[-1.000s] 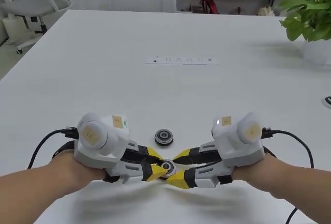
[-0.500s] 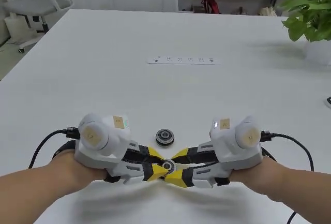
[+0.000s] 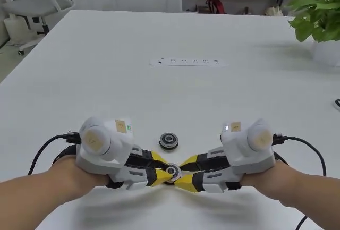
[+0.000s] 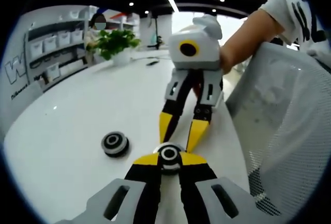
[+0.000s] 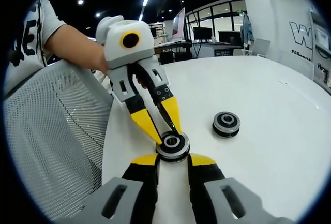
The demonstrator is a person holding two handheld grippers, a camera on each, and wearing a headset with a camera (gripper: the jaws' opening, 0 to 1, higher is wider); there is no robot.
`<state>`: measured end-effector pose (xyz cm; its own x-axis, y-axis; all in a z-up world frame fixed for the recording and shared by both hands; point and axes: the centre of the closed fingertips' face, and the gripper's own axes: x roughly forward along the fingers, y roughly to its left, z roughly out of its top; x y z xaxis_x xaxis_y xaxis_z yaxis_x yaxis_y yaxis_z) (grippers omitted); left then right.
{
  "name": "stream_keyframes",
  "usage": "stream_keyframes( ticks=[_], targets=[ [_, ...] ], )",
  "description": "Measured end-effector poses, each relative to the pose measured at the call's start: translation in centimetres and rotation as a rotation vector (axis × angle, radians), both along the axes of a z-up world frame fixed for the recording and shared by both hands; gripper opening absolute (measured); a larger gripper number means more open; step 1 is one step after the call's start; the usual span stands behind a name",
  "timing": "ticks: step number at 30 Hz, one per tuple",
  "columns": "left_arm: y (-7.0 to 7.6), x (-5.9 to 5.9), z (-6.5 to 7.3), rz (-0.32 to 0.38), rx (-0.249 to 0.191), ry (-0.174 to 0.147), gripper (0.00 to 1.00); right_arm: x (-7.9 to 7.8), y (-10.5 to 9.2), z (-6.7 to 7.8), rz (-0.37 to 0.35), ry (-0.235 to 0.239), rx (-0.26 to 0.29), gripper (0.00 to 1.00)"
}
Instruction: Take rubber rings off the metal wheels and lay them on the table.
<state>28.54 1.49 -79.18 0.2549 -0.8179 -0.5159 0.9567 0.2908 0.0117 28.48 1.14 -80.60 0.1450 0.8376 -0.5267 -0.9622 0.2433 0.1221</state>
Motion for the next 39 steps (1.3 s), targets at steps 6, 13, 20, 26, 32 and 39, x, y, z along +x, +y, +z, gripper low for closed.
stream_keyframes(
  ticks=[6,13,20,26,32,39],
  targets=[
    [0.0,0.0,0.0,0.002,-0.003,0.002,0.13,-0.1,-0.2,-0.2,-0.01,0.023,-0.004,0.13],
    [0.0,0.0,0.0,0.003,0.0,-0.003,0.13,-0.1,-0.4,-0.3,-0.024,0.047,0.0,0.1],
    [0.0,0.1,0.0,0.006,0.003,-0.006,0.13,-0.1,-0.6,-0.3,-0.042,0.078,0.009,0.04],
    [0.0,0.1,-0.1,0.008,0.006,-0.008,0.13,0.2,-0.9,-0.1,-0.077,0.12,0.027,0.0],
    [0.0,0.1,-0.1,0.01,0.007,-0.007,0.13,0.1,-1.0,-0.1,-0.097,0.149,0.038,0.0],
    [0.0,0.1,-0.1,0.012,0.012,-0.006,0.12,0.2,-1.1,0.3,-0.086,0.119,0.055,0.0]
  ],
)
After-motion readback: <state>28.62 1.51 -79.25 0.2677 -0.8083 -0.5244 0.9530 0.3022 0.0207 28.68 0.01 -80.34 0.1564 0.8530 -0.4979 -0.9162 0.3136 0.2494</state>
